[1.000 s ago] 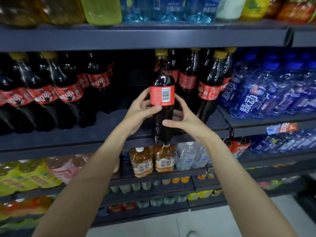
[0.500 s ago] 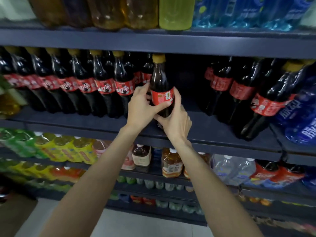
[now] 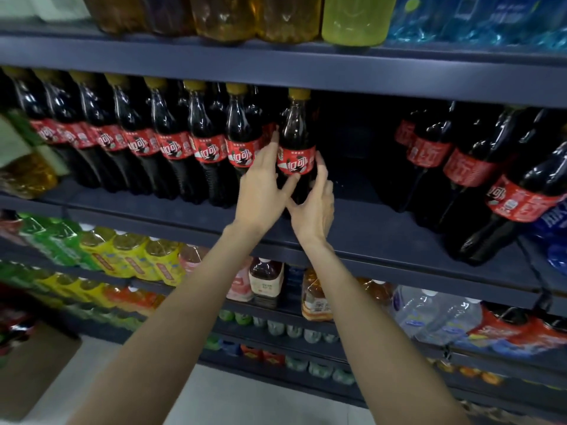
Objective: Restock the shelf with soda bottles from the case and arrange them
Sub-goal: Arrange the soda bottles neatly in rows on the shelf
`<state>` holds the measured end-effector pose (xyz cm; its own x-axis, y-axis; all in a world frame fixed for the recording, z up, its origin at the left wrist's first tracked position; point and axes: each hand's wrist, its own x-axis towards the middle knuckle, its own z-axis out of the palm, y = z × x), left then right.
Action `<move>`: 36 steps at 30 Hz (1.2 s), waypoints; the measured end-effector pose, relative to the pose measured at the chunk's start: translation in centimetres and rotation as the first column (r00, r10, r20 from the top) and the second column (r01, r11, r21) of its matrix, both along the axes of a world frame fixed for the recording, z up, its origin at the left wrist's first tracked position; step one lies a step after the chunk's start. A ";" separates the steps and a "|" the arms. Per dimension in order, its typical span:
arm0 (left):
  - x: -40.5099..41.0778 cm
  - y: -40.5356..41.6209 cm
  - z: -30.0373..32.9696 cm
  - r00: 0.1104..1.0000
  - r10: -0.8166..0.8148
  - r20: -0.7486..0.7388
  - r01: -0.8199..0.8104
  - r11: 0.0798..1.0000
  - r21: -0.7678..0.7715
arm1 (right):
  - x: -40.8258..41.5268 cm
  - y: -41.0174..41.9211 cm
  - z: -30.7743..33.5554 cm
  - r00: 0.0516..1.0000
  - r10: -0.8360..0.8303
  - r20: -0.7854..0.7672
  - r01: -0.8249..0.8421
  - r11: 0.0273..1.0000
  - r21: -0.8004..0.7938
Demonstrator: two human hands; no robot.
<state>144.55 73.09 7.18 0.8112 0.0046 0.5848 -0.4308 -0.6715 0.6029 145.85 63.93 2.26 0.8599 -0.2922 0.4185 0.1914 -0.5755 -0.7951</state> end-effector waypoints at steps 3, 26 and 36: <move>0.1 -0.4 -1.1 0.996 0.082 0.026 -0.083 0.996 0.030 | 0.0 1.3 0.4 0.998 -0.038 -0.045 0.038 0.999 -0.016; 0.7 -12.8 -2.7 0.959 -0.283 -0.031 0.281 0.957 -0.067 | -6.9 -16.3 -0.8 0.933 -0.150 0.328 0.234 0.944 -0.234; 8.2 -21.2 -2.1 0.857 -0.465 -0.222 0.272 0.774 -0.571 | -8.7 -22.1 -0.5 0.940 -0.189 0.283 0.273 0.916 -0.294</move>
<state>152.76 51.90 5.09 0.9523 -0.1228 0.2793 -0.2881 -0.0610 0.9556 137.20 41.83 1.71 0.6435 -0.2820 0.7116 0.1850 -0.8448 -0.5021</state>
